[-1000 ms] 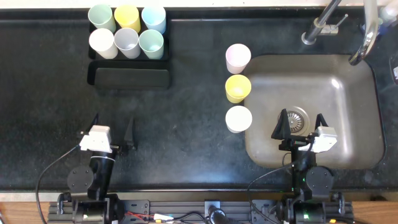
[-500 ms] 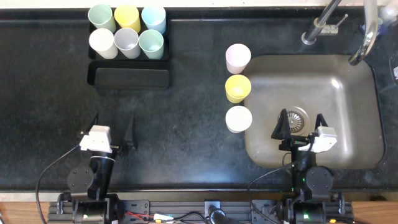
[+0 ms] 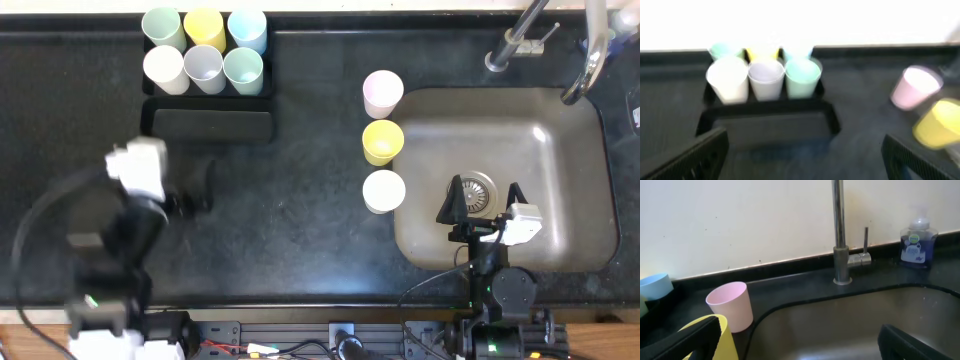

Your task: Store Cups

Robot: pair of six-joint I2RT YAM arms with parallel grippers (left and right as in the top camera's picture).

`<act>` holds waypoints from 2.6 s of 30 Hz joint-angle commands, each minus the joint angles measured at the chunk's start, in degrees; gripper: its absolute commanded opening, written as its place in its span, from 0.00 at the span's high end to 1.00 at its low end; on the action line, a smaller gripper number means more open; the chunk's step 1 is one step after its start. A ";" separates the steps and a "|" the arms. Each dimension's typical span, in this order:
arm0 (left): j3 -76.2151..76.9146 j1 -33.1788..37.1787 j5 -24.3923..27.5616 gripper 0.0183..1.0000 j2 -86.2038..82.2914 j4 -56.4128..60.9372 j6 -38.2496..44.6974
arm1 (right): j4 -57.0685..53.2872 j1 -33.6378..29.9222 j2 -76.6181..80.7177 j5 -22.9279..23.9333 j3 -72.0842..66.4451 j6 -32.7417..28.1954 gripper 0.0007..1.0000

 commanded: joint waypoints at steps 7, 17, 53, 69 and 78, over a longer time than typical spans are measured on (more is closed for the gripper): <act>61.75 -9.92 -2.08 0.00 48.19 -29.75 -25.44 | 0.31 0.00 -0.57 0.04 -0.76 -0.33 0.00; 107.86 -37.09 -16.35 0.00 87.38 -50.29 -33.03 | 0.31 0.00 -0.57 0.04 -0.76 -0.33 0.00; 112.56 -37.55 -16.79 0.15 106.81 -53.62 -38.38 | 0.28 0.00 -0.57 0.04 -0.76 -0.33 0.00; 112.59 -28.74 -16.81 0.98 92.63 -57.16 -38.36 | 0.31 0.00 -0.57 0.04 -0.76 -0.33 0.00; 102.14 -7.91 -25.83 0.98 67.63 -81.53 -43.89 | 0.31 0.00 -0.57 0.04 -0.76 -0.33 0.00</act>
